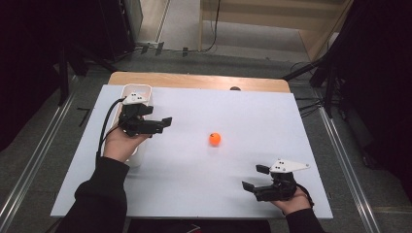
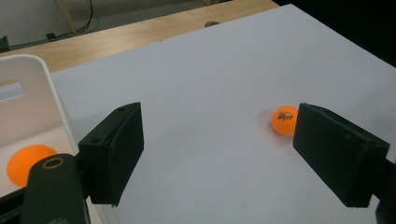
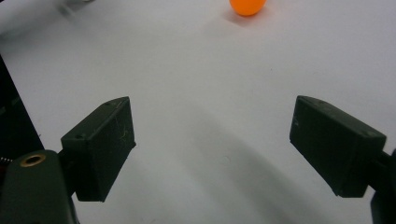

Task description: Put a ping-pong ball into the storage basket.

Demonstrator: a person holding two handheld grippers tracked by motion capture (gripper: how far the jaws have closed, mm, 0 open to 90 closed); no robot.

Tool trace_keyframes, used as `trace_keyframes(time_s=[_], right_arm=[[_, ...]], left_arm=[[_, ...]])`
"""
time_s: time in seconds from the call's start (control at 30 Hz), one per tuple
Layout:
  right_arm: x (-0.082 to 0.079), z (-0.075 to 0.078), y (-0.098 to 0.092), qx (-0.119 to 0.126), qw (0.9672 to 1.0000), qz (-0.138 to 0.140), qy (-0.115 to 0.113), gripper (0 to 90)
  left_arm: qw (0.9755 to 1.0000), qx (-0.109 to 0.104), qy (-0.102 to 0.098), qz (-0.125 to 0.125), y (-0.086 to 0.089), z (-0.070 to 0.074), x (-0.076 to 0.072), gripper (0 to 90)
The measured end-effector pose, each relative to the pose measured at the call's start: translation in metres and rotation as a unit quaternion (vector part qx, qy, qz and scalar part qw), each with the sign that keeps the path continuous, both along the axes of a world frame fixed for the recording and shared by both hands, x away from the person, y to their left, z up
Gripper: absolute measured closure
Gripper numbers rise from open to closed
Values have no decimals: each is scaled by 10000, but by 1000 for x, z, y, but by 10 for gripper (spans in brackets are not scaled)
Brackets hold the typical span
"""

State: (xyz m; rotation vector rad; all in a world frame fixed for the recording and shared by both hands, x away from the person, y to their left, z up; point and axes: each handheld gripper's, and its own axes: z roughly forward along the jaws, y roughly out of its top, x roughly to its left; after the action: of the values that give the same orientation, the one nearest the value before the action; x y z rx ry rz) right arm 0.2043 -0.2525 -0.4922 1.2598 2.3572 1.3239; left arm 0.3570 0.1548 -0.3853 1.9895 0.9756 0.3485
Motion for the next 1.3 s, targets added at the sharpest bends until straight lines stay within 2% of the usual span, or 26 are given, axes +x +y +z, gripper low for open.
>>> trace_keyframes(time_s=[0.23, 0.6, 0.87, 1.03, 1.3], right_arm=[[0, -1, 0, -3, 10000, -4, -7, 125], [1, -1, 1, -11, 10000, -41, -20, 125], [-1, -1, 1, -33, 10000, -36, -18, 125], [-1, -1, 1, -39, 10000, -59, -14, 125], [-1, -1, 0, -45, 10000, -57, -15, 125]], left_arm=[[9998, -72, -9, -164, -8, 0, -2, 168], [9991, 17, -146, -394, -26, -3, -7, 169], [9982, 64, -106, -580, -37, -6, -11, 169], [9979, 20, -94, -640, -44, -10, -14, 169], [9970, -2, -165, -751, -56, -16, -19, 169]])
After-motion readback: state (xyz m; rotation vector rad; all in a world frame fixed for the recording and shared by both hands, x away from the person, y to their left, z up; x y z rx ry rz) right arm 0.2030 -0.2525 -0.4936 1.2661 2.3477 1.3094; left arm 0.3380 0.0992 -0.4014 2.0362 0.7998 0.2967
